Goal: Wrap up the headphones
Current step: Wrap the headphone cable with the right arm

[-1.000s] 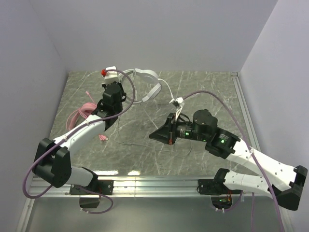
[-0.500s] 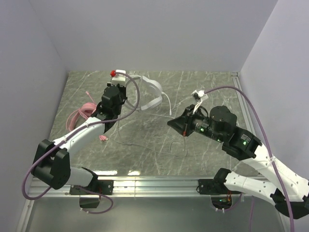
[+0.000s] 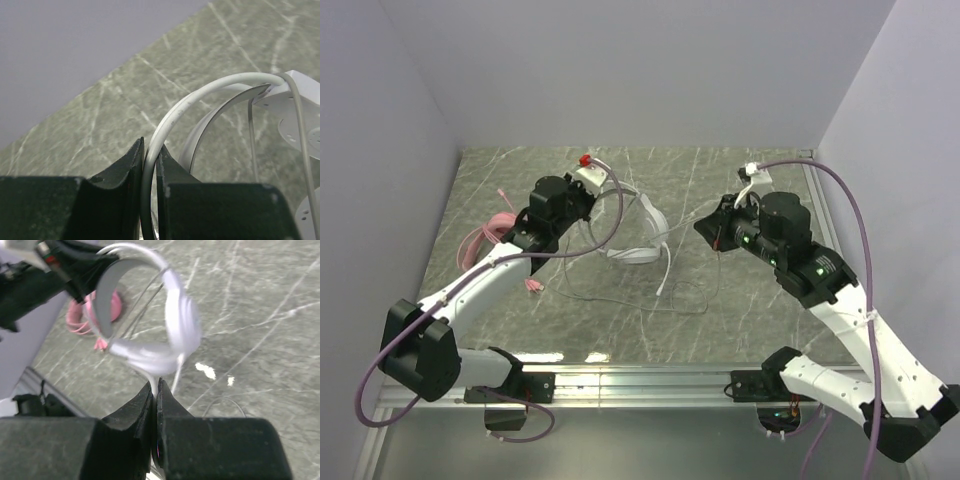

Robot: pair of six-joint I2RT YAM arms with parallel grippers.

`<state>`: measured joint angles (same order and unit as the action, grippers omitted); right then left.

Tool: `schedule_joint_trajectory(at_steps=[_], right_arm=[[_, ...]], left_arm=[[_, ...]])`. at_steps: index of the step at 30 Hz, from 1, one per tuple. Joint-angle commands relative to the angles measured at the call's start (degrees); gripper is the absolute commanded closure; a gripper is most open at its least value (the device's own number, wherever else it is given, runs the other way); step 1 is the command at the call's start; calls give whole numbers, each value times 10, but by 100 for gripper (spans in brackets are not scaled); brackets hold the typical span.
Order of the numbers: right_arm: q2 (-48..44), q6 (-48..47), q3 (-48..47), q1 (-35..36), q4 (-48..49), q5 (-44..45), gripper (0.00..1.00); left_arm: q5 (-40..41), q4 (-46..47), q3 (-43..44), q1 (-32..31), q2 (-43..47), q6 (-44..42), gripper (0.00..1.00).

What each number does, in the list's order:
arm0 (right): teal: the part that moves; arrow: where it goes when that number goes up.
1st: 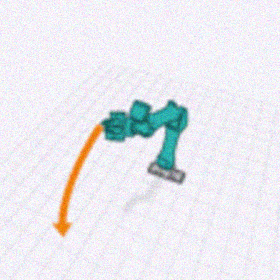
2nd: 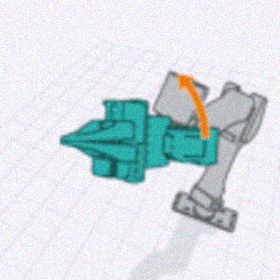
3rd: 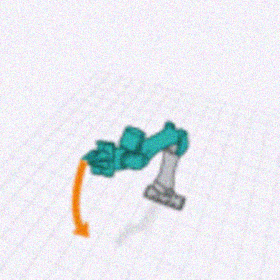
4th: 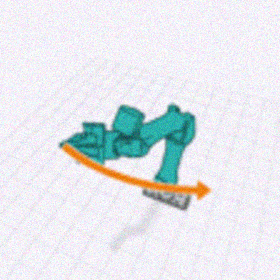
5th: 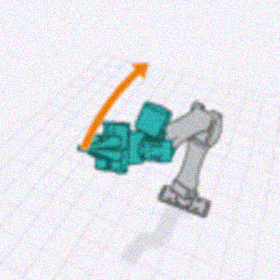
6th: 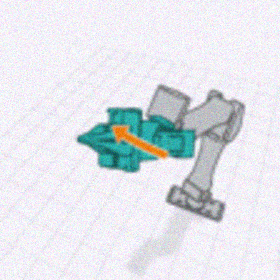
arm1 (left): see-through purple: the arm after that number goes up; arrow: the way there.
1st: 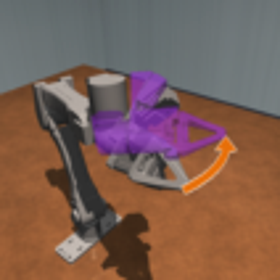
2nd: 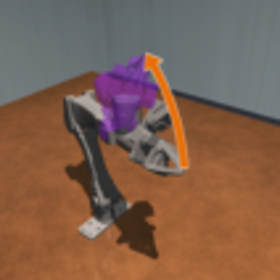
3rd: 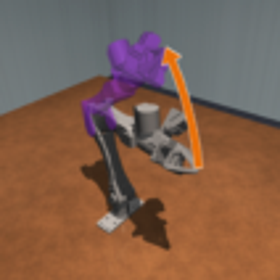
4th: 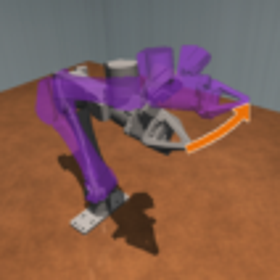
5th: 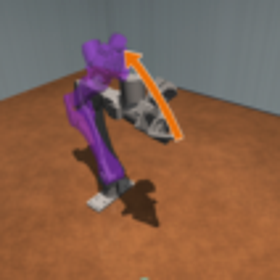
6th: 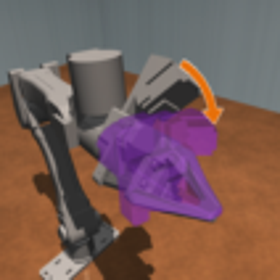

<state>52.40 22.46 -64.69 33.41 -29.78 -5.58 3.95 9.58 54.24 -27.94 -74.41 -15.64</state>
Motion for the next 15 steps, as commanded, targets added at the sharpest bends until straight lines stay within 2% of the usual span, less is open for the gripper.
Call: schedule_joint_trajectory(at_steps=[1, 5, 10, 15], right_arm=[[18, -29, -47, -24, 28, 32, 94], [51, -40, -58, -45, 42, 68, 96], [102, -51, -68, -73, 66, 102, 98], [138, -53, -73, -92, 89, 103, 99]], left_arm=[[-95, -53, 52, 1, -6, -25, 100], [-140, -75, 63, -2, -14, -17, 100], [-247, -119, 79, -7, -15, -16, 100], [-284, -173, 108, -26, -31, -20, 100]])
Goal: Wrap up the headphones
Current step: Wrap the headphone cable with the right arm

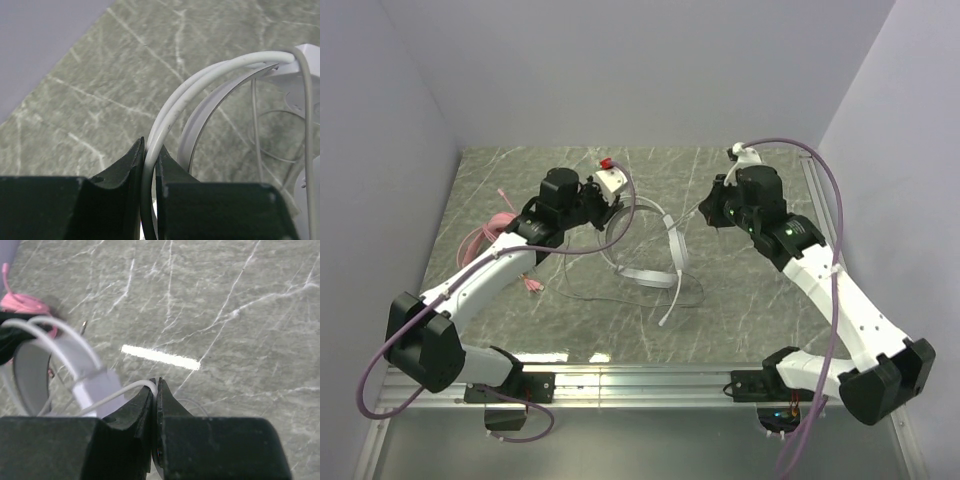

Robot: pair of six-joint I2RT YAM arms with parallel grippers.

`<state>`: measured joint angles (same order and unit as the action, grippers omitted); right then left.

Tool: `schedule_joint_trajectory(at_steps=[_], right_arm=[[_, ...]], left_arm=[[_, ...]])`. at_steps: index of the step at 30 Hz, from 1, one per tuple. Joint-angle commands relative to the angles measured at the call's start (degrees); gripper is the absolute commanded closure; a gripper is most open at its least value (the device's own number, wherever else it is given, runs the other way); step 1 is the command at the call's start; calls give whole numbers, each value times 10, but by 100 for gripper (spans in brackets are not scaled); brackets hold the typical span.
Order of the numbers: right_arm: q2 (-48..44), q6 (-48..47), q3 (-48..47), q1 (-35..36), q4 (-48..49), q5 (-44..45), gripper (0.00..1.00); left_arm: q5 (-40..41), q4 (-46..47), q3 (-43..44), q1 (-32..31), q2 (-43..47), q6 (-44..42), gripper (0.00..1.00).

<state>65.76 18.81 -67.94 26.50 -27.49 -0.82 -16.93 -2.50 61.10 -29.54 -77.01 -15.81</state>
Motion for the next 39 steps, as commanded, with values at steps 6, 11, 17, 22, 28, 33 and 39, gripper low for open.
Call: schedule_joint_trajectory(at_steps=[6, 11, 17, 22, 28, 33, 39], right_arm=[[27, -13, -13, -34, 124, 39, 100], [28, -8, 35, -36, 161, 22, 99], [-4, 1, 119, -43, 242, 11, 94], [-34, 12, 188, -44, 320, -8, 86], [-63, 29, 264, -44, 418, -21, 74], [-63, 35, 296, -44, 477, -38, 71], [-37, 55, 323, -44, 541, -69, 71]], left_arm=[[-122, -104, 63, -31, -19, -18, 100], [-151, -104, 74, -35, -16, 19, 100], [-202, -106, 99, -35, -16, 82, 100], [-252, -88, 111, -30, -19, 138, 100], [-306, -52, 128, -22, -26, 240, 100], [-325, -38, 154, -20, -33, 333, 100], [-293, -126, 266, -21, -60, 405, 100]])
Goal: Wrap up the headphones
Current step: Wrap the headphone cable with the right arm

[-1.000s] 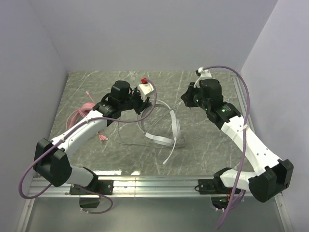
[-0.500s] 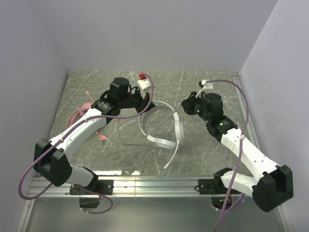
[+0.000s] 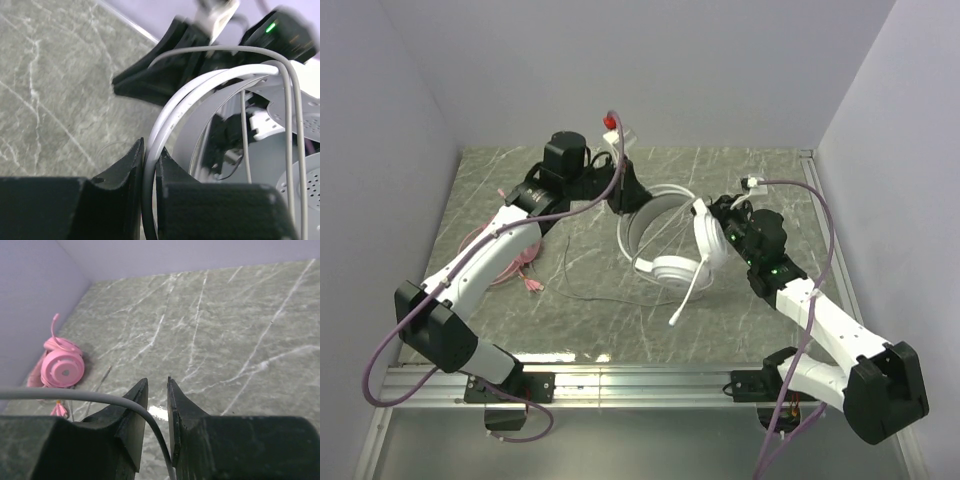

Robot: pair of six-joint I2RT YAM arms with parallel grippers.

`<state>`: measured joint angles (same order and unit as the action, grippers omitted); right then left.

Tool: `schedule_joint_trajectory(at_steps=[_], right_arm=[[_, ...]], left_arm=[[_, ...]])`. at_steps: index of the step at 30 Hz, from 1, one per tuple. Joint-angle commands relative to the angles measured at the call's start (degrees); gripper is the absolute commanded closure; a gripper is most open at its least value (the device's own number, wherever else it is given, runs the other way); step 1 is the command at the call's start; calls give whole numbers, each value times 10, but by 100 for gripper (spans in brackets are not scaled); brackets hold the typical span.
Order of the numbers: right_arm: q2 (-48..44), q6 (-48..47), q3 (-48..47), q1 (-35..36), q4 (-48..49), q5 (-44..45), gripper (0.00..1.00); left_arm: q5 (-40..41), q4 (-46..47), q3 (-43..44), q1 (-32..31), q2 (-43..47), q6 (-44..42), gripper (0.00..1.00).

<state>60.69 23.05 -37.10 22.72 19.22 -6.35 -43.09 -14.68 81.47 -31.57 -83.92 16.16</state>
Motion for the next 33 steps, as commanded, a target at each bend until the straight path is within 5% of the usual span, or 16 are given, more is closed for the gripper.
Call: schedule_joint_trajectory(at_steps=[1, 8, 23, 26, 29, 33], right_arm=[[19, 16, 18, -7, 83, -17, 71], [69, 38, 31, -5, 143, -57, 71], [157, 59, 75, 32, 298, -60, 76], [165, 55, 80, 36, 324, -56, 72], [178, 47, 80, 44, 350, -52, 58], [190, 34, 82, 54, 387, -28, 56]], left_arm=[[-24, -10, 78, -1, 9, 95, 100], [25, -109, 177, -1, -16, 143, 100], [20, -117, 234, -1, -44, 199, 100], [23, -113, 232, -1, -41, 203, 100], [19, -110, 234, 0, -41, 208, 100], [17, -122, 244, -1, -41, 207, 100]])
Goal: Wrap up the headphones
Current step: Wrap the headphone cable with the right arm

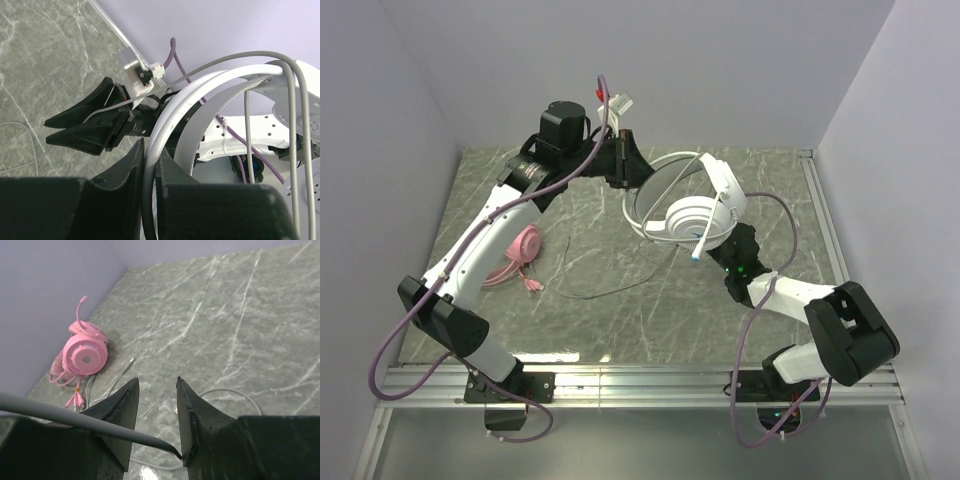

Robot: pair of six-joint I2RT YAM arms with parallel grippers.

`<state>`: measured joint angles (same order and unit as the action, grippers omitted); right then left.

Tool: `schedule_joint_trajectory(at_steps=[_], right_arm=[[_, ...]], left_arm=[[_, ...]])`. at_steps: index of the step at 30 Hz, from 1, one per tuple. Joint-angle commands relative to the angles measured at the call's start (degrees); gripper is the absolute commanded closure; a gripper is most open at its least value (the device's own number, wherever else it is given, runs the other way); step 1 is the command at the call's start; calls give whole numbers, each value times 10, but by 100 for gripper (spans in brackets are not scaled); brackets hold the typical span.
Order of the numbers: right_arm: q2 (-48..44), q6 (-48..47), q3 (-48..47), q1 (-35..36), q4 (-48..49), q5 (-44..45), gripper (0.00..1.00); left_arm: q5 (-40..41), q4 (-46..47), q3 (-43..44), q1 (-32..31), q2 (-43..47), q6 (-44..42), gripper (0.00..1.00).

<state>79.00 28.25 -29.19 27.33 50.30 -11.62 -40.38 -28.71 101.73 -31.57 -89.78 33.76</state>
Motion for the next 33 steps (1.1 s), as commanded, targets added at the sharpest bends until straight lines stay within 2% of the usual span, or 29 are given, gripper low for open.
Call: schedule_joint_trajectory(at_steps=[1, 4, 6, 9, 13, 19, 24, 29, 31, 33], right_arm=[[11, -20, 4, 11, 87, 25, 57], [26, -18, 8, 14, 124, 31, 69], [31, -23, 18, 18, 159, 43, 87], [30, -24, 24, 20, 166, 40, 93], [19, -30, 32, 34, 147, 34, 96], [15, -13, 73, 78, 189, 5, 99], [-18, -14, 103, 134, 177, 24, 92], [-65, -7, 140, 191, 200, 24, 95], [-81, -7, 149, 208, 204, 18, 96], [-108, -9, 152, 228, 192, 12, 98]], left_arm=[[-10, 16, 43, 0, 17, 30, 100], [-9, 11, 45, -1, 17, 30, 100], [-11, 5, 52, -1, 16, 28, 100], [4, -4, 58, 0, 16, 22, 100], [7, 13, 49, 2, 14, 37, 100], [40, 39, 55, 8, -14, 74, 100], [97, 102, 6, 31, -15, 109, 100], [137, 145, -15, 70, -36, 147, 100], [168, 141, -17, 73, -37, 124, 100], [233, 140, -36, 73, -28, 103, 100]])
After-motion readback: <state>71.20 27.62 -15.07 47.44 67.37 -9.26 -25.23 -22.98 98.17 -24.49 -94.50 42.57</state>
